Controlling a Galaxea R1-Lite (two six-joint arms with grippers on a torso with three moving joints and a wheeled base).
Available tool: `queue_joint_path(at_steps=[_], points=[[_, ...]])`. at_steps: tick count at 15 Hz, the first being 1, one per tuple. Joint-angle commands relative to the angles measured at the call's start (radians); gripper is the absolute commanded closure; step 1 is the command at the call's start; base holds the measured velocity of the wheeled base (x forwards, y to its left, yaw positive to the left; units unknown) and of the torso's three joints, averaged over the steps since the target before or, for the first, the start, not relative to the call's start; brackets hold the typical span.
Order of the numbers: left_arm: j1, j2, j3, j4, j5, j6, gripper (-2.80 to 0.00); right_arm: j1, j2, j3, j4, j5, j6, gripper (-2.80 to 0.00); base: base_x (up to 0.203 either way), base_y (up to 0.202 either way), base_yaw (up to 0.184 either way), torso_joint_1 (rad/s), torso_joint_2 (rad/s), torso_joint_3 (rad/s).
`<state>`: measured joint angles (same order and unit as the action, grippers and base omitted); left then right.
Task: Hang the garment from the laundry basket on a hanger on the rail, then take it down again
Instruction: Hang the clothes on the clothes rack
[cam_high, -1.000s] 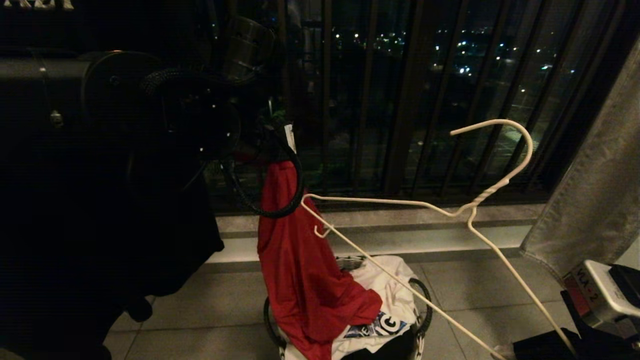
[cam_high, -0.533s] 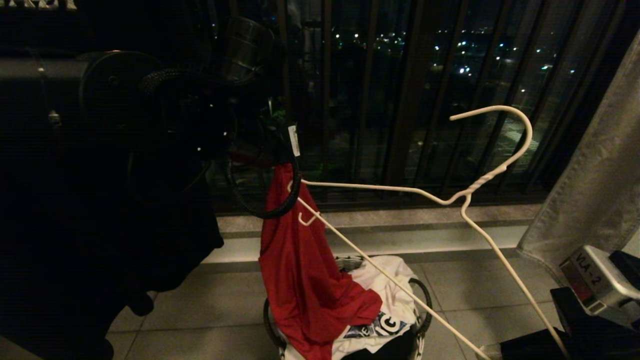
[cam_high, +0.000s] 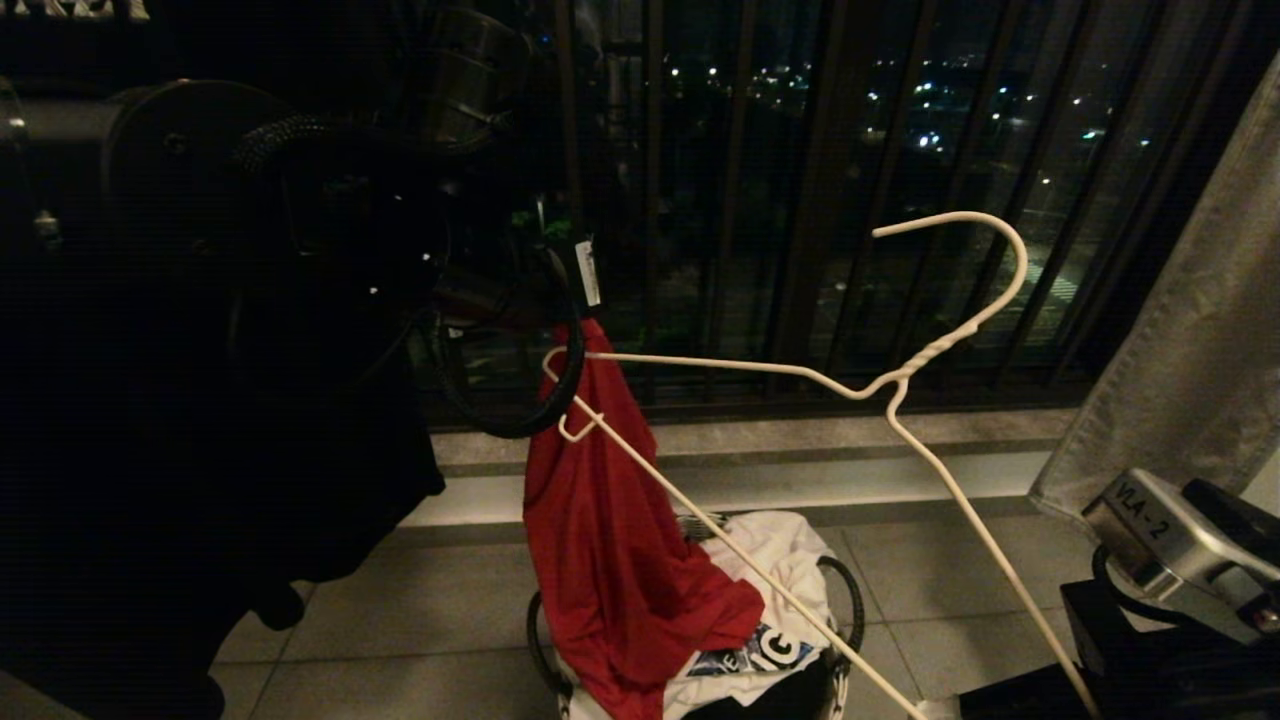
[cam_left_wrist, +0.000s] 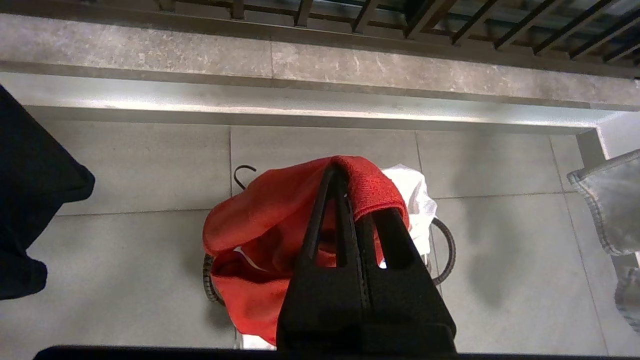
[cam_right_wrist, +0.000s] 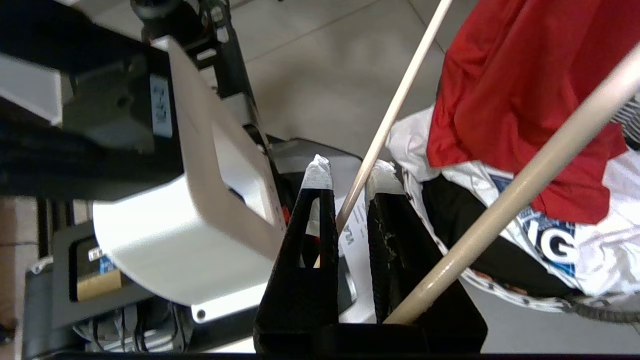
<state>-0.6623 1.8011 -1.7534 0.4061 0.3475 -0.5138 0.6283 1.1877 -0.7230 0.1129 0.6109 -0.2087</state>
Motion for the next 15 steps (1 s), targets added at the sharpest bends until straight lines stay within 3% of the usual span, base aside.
queue_joint_path(at_steps=[1,4,7,15], points=[[0.000,-0.012,0.000,0.002,0.002,-0.003,0.00,0.008,0.033,-0.003,-0.010,0.003,0.023,0.00,0.000,0.000,0.000,0.000,0.00,0.000],[-0.003,-0.019,0.000,0.002,0.002,-0.004,0.00,0.024,0.063,-0.009,-0.065,-0.005,0.098,0.00,0.000,0.000,0.000,0.000,0.00,0.000],[-0.003,-0.030,0.000,0.002,0.002,-0.005,0.00,0.024,0.086,-0.031,-0.124,-0.066,0.187,0.00,0.000,0.000,0.000,0.000,0.00,0.000],[0.003,-0.025,-0.003,0.002,0.014,-0.009,0.00,0.030,0.090,-0.036,-0.119,-0.161,0.182,0.00,0.000,0.000,0.000,0.000,0.00,0.000]])
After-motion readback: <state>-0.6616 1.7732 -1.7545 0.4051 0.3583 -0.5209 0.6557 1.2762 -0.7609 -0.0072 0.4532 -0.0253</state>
